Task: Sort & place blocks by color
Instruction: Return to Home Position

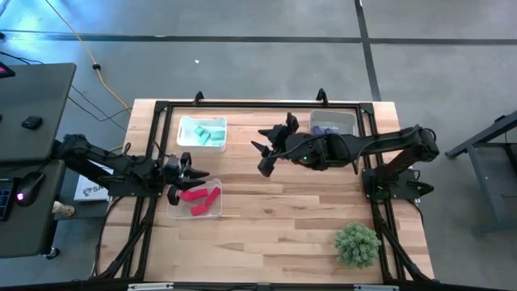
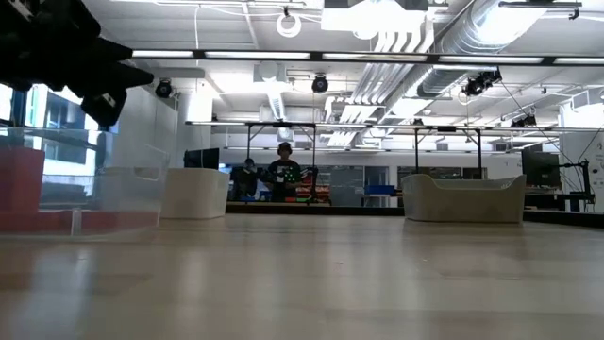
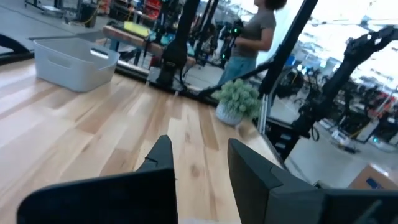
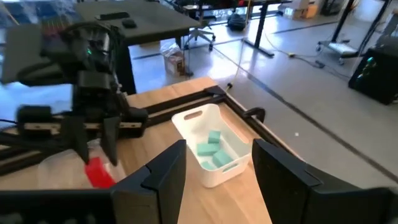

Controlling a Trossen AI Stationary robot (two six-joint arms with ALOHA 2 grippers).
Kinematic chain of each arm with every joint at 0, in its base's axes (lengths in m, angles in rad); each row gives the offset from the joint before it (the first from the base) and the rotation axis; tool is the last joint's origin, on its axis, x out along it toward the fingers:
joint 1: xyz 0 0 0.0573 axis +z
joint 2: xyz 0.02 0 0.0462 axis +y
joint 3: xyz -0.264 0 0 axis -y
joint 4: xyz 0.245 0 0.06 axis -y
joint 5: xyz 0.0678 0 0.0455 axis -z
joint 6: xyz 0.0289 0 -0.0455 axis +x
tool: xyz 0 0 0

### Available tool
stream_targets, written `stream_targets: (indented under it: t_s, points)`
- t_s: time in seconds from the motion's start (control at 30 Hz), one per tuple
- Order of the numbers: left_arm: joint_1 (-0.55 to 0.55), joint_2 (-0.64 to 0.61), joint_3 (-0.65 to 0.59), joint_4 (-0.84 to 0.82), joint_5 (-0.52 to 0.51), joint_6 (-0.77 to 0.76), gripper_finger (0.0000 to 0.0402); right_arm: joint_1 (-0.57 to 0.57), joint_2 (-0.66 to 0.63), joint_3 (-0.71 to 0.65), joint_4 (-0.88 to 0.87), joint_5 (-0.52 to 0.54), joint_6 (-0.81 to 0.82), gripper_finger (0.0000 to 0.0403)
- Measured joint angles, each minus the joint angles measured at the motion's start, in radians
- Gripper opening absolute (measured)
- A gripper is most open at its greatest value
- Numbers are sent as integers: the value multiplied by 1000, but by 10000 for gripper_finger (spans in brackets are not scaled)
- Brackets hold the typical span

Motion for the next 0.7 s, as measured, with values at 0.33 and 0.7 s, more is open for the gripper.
stream_targets:
  t_s: [0.33,0.7]
  points:
    - [0,-48,0,-69,-3,62,62,-54,-114,0,-151,-107,84,174]
    - [0,-47,1,-80,-46,62,62,-111,-314,-3,-430,-55,52,174]
